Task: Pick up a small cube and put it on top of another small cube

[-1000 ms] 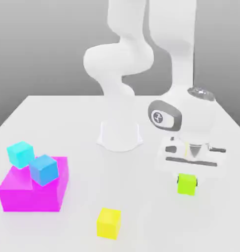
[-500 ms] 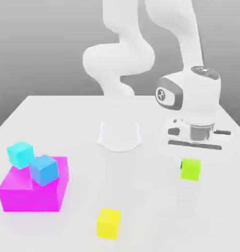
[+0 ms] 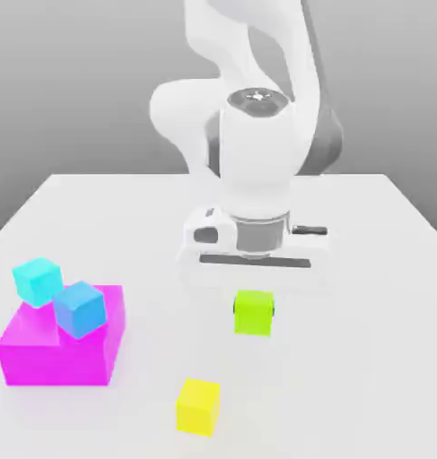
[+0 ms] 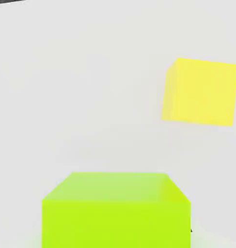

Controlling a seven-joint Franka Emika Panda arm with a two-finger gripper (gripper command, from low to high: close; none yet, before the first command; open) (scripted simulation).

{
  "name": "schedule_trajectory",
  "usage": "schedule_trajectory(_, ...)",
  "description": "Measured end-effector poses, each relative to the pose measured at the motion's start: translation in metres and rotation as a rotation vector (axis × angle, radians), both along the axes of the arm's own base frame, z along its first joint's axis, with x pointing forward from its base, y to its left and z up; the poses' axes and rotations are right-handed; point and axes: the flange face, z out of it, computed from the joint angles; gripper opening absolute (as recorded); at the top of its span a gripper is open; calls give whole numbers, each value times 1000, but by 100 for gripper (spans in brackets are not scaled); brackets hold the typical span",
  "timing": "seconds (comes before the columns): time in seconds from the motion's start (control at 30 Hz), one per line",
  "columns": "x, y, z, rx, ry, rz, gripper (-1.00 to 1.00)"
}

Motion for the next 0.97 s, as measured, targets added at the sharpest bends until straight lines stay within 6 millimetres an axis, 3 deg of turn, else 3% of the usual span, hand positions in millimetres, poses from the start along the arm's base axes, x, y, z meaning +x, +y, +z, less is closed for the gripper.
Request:
schedule_trajectory(0.17,-2,-79,20,-1,-5,34,-100)
schedule_trajectory(0.3,-17,-142,36,-5,-7,59,-100)
schedule_trajectory(0.47,-53,-217,55,-11,-7,87,-100)
schedule_trajectory(0.63,-107,-284,75,-18,-3,111,-100)
schedule_trajectory(0.7,-117,-295,65,-14,-3,117,-100)
schedule_trajectory(0.83,-120,-298,23,-15,-2,119,-100)
schedule_trajectory(0.87,-121,-298,16,-18,-1,118,100)
schedule_trajectory(0.97,-121,-298,16,-18,-1,118,100)
